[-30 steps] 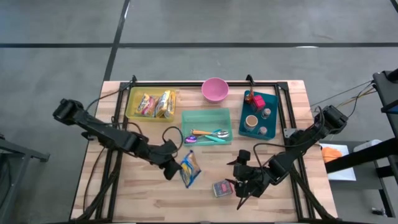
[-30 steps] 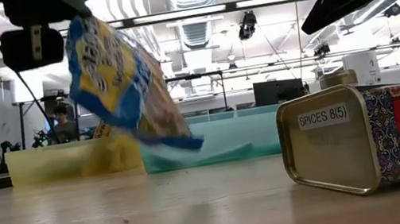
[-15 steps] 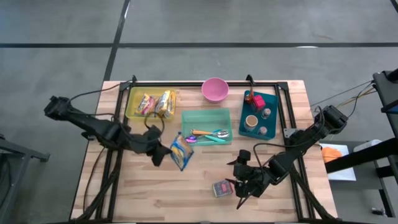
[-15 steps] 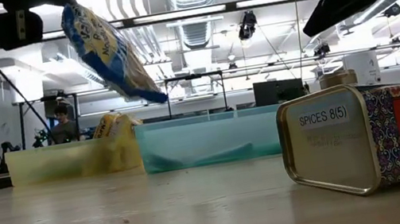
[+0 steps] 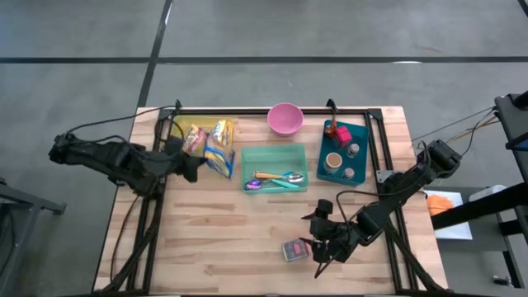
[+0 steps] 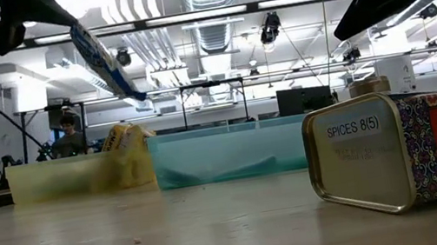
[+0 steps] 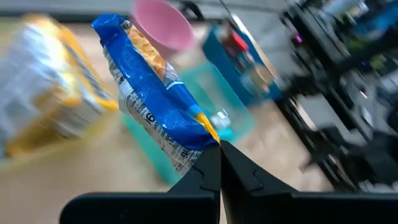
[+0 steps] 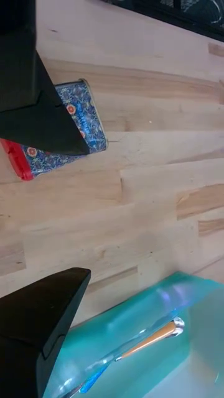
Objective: Pick & Place Food Item
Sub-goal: Put the blue noodle pack into the yellow bin
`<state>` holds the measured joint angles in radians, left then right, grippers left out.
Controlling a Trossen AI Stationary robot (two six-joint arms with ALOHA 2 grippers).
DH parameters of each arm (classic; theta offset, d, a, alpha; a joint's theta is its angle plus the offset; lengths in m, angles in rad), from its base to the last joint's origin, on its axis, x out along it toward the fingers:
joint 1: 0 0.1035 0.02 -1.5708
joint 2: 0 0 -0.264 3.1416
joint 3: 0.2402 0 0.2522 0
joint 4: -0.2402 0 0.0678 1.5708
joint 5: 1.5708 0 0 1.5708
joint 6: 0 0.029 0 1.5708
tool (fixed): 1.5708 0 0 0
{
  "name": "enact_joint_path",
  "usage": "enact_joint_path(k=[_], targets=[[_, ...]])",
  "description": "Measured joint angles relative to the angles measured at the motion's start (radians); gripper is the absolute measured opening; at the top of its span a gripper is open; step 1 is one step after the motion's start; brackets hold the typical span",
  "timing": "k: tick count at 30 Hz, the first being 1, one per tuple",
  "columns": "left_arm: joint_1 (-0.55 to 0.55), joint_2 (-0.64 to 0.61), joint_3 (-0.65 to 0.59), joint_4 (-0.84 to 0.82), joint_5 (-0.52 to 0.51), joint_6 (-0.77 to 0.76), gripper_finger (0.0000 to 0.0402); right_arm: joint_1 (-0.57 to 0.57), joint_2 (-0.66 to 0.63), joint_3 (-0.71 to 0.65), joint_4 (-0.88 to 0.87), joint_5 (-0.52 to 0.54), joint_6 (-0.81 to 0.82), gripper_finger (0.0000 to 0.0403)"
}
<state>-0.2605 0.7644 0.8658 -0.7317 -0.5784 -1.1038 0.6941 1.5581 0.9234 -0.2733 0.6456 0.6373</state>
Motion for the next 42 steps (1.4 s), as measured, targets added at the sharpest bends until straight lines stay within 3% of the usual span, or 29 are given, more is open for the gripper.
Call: enact_joint_path(k=[8,14,19,23,31,42], targets=[[0.253,-0.023,0.057,-0.200,-0.013,0.082,0.0000,0.000,0.001,-0.002,0.004,0.000,0.000,0.0307],[0.456,0.038,0.155,-0.338,0.022,0.217,0.0000,0.000,0.001,-0.016,0.003,0.000,-0.001,0.0307],[0.561,0.117,0.193,-0.391,0.077,0.344,0.0000,0.000,0.002,-0.041,0.005,0.000,0.000,0.0307],[0.604,0.188,0.174,-0.405,0.108,0.398,0.0000,-0.002,0.002,-0.067,0.026,0.001,0.000,0.0307],[0.660,0.329,0.160,-0.415,0.074,0.448,0.0000,-0.001,0.002,-0.074,0.028,0.001,-0.014,0.0307],[0.671,0.525,0.159,-0.329,0.069,0.506,0.0000,-0.018,0.002,-0.074,0.026,0.001,-0.065,0.0307]])
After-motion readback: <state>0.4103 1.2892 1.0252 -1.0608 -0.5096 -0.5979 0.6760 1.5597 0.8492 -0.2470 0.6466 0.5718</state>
